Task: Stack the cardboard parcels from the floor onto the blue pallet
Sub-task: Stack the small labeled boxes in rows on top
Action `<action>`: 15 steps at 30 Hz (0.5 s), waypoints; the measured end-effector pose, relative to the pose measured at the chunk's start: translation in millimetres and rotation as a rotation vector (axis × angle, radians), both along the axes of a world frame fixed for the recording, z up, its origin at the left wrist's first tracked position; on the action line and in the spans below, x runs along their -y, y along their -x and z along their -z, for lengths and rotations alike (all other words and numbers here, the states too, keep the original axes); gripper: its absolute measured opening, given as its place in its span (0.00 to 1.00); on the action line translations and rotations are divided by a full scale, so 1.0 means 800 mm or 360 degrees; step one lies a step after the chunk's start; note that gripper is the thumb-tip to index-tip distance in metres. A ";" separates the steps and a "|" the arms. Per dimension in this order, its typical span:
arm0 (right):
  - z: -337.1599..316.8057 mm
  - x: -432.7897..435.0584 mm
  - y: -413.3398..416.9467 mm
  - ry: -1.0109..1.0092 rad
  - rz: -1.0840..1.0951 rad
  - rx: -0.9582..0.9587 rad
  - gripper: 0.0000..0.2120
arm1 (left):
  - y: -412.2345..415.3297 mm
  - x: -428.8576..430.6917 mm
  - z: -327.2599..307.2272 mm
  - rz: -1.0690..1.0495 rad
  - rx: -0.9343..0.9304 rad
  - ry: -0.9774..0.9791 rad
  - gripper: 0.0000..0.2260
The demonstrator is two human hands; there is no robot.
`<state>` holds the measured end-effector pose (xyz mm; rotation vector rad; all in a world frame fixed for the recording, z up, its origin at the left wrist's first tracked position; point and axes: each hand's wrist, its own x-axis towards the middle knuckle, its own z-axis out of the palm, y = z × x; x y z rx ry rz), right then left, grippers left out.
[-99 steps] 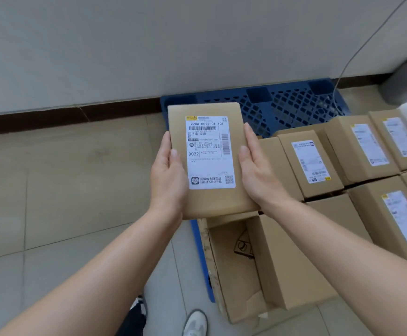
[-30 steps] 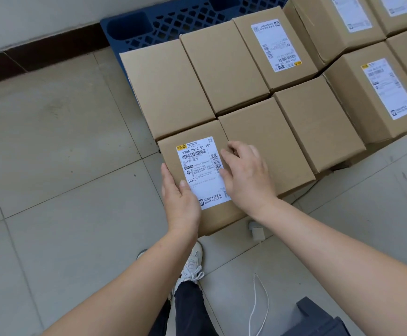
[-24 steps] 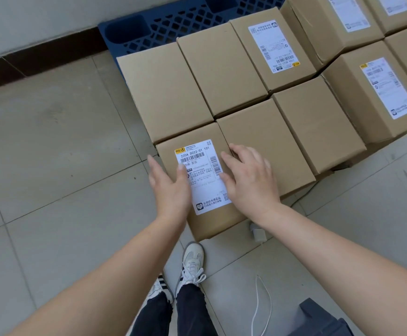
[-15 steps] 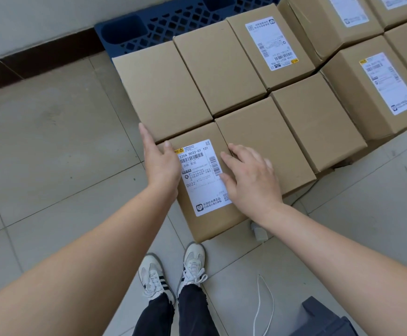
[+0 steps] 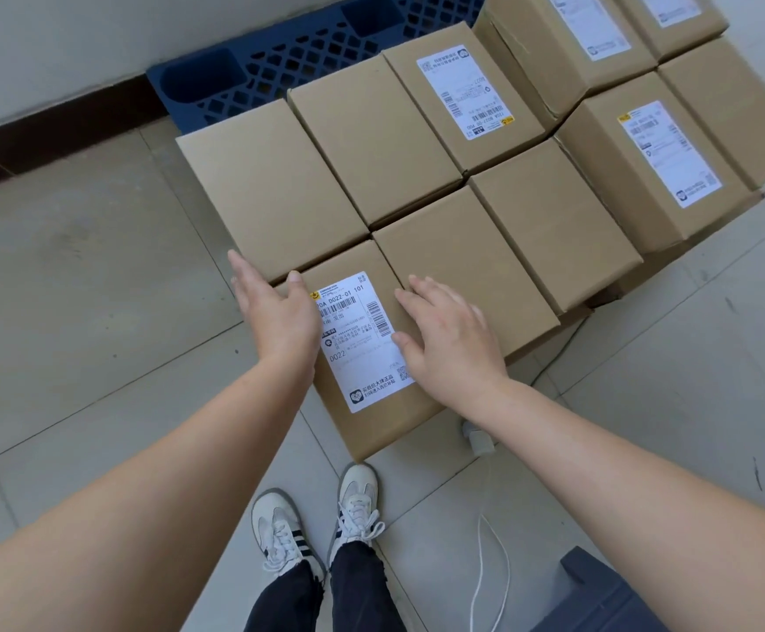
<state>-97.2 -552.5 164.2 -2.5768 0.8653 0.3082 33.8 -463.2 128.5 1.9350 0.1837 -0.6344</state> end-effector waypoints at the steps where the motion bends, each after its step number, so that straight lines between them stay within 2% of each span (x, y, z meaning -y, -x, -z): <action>1: -0.005 0.000 0.001 -0.0021 0.0019 -0.0001 0.24 | 0.000 0.001 -0.007 -0.0002 0.0030 -0.0031 0.30; 6: -0.037 0.003 0.012 -0.0126 0.0041 -0.0015 0.23 | -0.002 0.010 -0.056 0.0031 0.0163 -0.0075 0.29; 15: -0.095 0.057 0.002 -0.0240 0.0000 0.0149 0.23 | -0.001 0.068 -0.142 -0.0095 0.0196 0.0153 0.27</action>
